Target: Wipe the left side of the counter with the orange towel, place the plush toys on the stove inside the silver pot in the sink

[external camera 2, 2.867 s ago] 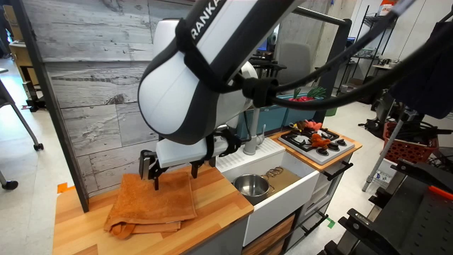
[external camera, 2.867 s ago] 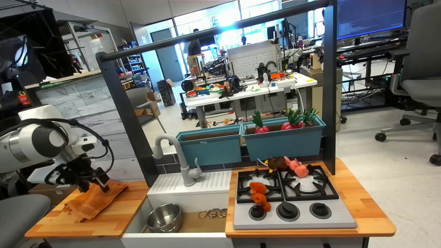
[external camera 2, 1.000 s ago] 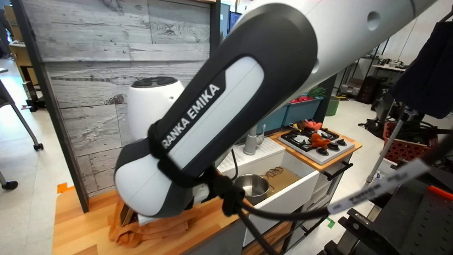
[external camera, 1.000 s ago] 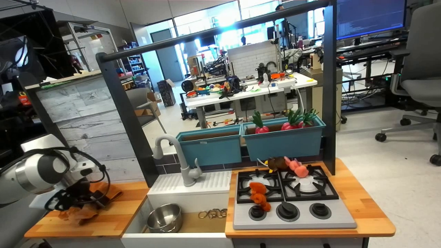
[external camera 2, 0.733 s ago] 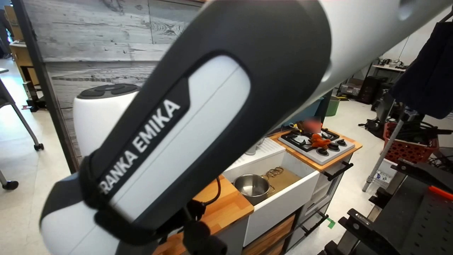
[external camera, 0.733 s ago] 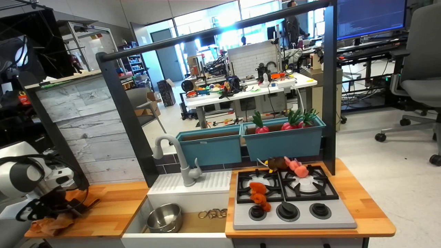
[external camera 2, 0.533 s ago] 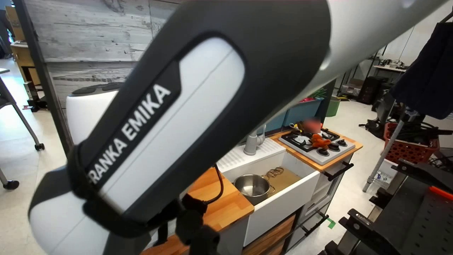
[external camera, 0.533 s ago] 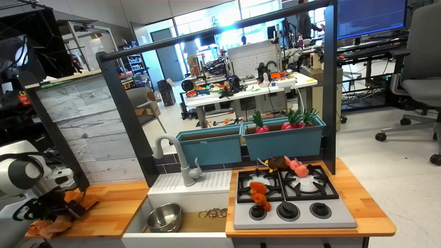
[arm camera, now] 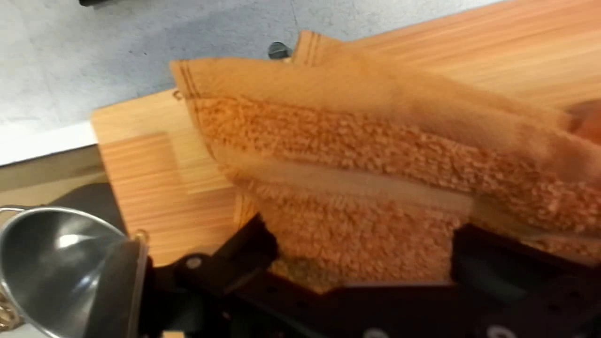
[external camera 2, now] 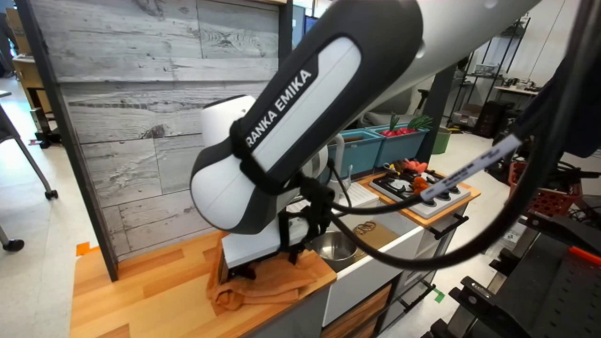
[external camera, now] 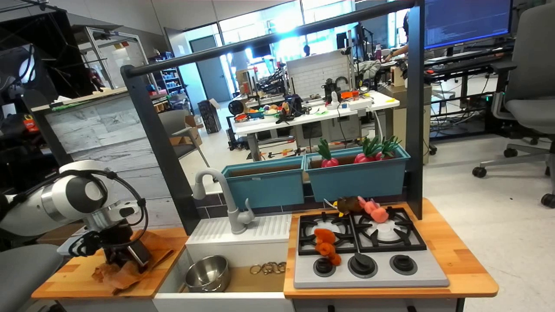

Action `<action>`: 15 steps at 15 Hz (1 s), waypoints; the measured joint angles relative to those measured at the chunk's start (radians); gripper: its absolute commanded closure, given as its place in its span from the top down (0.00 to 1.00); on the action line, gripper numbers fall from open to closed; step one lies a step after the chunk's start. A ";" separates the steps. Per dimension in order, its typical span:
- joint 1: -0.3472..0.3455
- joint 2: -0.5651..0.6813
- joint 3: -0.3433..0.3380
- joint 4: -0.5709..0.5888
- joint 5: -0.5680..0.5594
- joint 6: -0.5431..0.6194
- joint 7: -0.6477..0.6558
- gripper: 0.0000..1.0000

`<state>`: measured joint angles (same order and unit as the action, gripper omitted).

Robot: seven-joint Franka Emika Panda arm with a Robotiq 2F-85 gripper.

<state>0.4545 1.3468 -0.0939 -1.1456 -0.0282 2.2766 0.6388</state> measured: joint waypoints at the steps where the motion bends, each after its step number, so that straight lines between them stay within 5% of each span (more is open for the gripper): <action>1: -0.011 -0.001 -0.001 0.002 0.000 -0.028 0.004 1.00; 10: 0.032 -0.024 0.058 -0.032 -0.006 -0.131 -0.129 1.00; 15: 0.014 -0.025 0.054 -0.031 -0.004 -0.188 -0.101 1.00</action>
<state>0.4686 1.3219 -0.0397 -1.1764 -0.0322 2.0885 0.5376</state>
